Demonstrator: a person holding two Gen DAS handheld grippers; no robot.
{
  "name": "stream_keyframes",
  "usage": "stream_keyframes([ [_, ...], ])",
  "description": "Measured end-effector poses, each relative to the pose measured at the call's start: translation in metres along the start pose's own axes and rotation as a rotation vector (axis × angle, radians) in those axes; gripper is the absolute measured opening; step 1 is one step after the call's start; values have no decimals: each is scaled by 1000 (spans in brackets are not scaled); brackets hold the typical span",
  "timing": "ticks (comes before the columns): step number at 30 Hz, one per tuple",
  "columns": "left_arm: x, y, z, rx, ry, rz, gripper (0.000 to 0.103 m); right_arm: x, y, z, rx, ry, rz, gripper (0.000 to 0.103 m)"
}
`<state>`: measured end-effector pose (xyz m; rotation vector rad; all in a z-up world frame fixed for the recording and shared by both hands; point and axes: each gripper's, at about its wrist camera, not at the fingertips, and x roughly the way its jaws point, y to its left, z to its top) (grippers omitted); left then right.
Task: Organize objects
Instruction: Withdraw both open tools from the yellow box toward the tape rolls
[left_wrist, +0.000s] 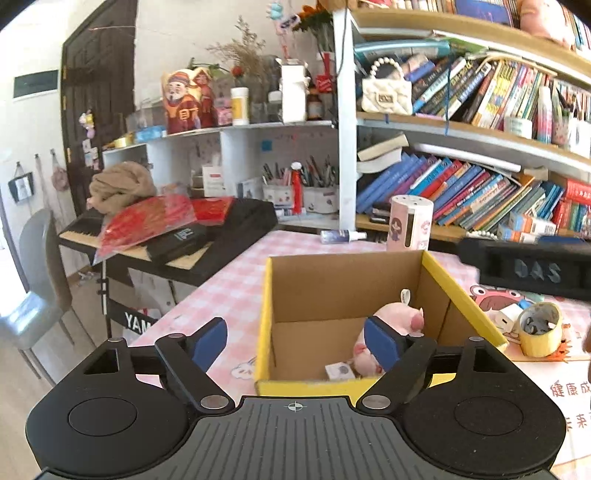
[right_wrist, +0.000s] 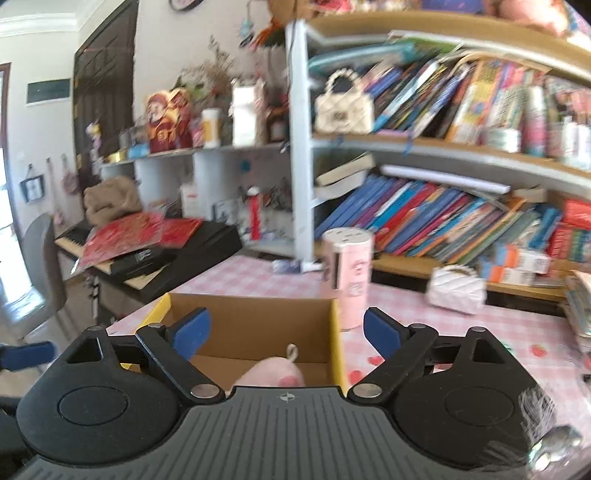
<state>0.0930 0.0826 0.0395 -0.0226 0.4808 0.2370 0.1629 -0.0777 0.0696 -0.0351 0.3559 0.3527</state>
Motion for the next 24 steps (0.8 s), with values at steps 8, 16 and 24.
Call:
stream_keyframes([
  [8, -32, 15, -32, -24, 49, -10, 84, -50, 9, -46, 12, 59, -85, 93],
  [16, -55, 20, -58, 2, 98, -38, 87, -84, 25, -83, 6, 147, -112, 93],
  [24, -67, 18, -73, 33, 118, -83, 95, -107, 26, -103, 38, 199, -176, 96],
])
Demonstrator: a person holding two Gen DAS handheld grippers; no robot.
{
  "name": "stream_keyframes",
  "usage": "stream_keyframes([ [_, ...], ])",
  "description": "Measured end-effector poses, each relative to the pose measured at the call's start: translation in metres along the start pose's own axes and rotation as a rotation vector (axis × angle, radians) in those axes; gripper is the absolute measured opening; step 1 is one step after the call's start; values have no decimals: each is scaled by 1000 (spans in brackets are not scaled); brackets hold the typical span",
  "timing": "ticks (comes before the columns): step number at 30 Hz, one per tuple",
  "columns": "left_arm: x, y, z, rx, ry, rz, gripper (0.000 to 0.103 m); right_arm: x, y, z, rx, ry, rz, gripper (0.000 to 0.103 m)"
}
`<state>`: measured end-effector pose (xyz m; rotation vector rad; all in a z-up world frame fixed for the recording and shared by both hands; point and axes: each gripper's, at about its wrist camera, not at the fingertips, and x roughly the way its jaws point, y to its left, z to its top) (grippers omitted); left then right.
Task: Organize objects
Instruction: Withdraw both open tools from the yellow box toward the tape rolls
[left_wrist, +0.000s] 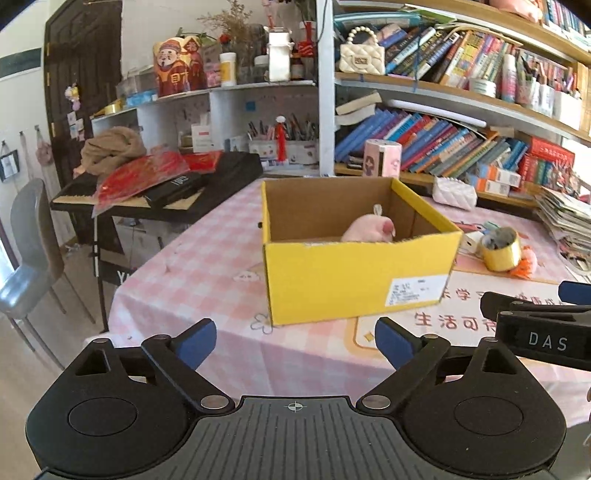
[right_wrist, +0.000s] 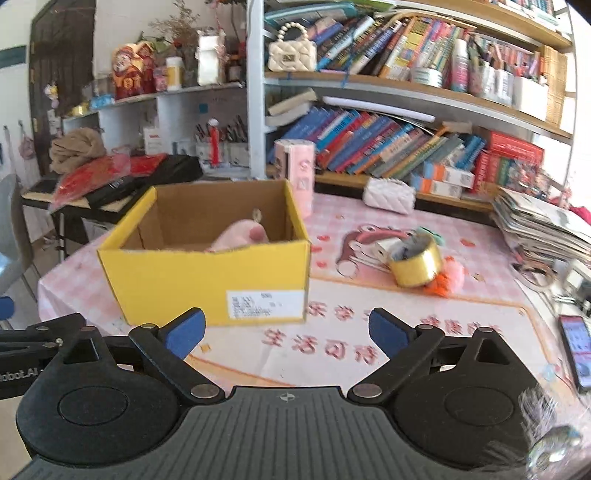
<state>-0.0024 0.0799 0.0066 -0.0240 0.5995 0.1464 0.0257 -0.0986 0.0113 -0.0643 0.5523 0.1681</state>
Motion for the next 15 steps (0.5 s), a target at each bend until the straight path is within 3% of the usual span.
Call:
stream_keyframes([
  [15, -7, -38, -17, 101, 36, -165, 95, -34, -38, -31, 83, 46, -147, 96],
])
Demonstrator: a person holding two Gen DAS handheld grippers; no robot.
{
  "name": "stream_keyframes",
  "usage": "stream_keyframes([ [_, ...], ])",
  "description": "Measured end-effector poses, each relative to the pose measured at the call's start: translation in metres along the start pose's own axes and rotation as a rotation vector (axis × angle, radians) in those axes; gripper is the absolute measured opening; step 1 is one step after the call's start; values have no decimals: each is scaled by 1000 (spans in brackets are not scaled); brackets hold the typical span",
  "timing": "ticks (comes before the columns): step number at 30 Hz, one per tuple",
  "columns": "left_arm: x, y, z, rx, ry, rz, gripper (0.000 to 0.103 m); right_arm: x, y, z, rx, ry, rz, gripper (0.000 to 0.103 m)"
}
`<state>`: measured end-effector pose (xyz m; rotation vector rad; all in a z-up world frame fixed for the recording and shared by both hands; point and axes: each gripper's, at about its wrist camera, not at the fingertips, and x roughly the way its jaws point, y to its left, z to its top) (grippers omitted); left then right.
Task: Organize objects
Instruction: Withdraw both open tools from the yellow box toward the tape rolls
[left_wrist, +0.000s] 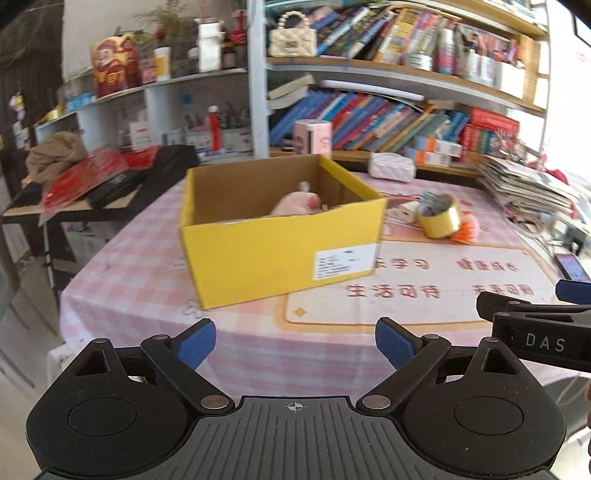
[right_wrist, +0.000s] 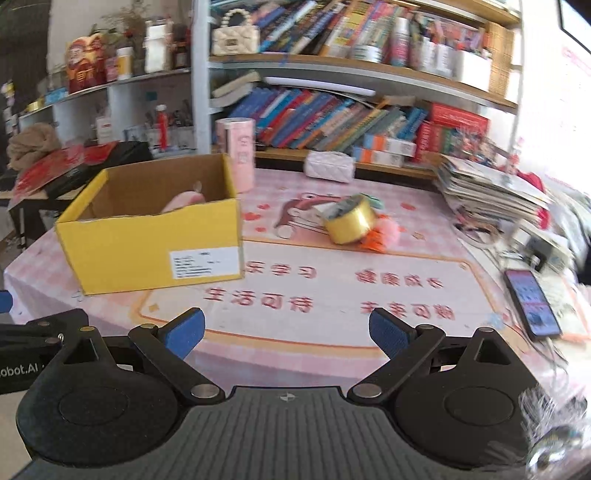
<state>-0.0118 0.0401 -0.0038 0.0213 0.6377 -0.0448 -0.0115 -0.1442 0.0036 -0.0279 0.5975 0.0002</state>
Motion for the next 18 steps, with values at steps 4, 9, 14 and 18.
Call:
stream_keyframes([
  [4, -1, -12, 0, 19, 4, -35, 95, -8, -11, -5, 16, 7, -38, 96],
  [9, 0, -23, 2, 43, 3, -80, 95, -17, -22, -9, 32, 1, -81, 97],
  [14, 5, -35, 5, 60, 5, -117, 95, -21, -33, -11, 53, 3, -121, 97],
  [18, 11, -43, 8, 74, 11, -139, 95, -21, -41, -11, 61, 8, -143, 98],
])
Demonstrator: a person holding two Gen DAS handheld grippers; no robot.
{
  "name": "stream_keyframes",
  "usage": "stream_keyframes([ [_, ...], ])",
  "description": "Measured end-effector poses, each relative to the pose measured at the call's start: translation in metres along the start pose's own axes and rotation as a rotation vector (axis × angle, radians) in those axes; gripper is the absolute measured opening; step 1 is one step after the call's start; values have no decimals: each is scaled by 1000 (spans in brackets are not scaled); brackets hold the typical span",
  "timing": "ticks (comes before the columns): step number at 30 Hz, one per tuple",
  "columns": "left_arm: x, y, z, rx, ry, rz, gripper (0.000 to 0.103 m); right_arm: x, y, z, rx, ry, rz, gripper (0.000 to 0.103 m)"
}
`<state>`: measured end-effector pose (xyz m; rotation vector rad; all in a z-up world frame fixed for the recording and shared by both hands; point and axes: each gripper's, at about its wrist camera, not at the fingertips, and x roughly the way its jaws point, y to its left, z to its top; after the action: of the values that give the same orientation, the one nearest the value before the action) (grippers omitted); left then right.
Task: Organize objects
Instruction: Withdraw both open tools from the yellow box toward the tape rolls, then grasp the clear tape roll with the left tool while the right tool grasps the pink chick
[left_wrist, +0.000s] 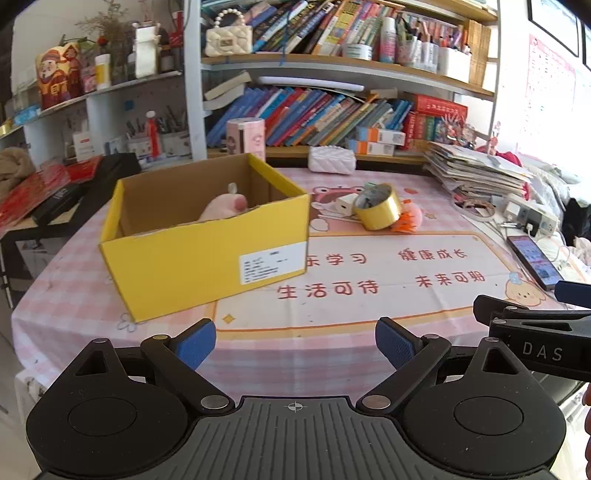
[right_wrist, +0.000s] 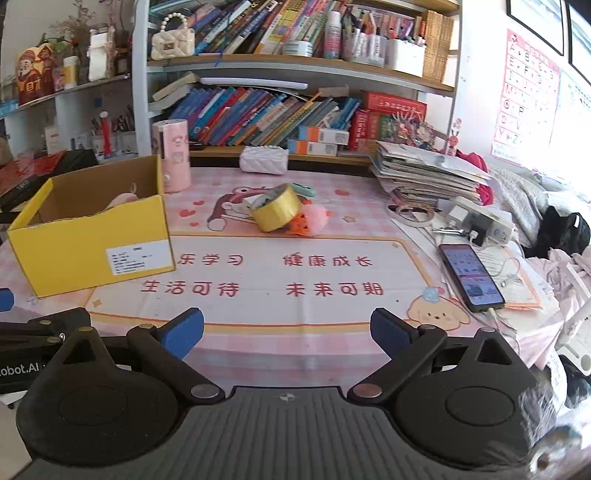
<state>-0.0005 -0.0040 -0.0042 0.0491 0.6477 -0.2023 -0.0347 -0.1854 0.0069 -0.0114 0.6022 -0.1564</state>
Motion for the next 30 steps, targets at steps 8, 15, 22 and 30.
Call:
stream_keyframes([
  [8, 16, -16, 7, 33, 16, -23, 95, 12, -16, -1, 24, 23, -23, 98],
  [15, 35, -29, 18, 39, 36, -14, 95, 34, -29, 5, 33, 44, -17, 98],
  [22, 63, -44, 35, 15, 57, 6, 95, 68, -45, 25, 11, 69, 11, 98],
  [30, 98, -68, 56, -12, 80, 9, 95, 111, -68, 49, -22, 97, 44, 98],
])
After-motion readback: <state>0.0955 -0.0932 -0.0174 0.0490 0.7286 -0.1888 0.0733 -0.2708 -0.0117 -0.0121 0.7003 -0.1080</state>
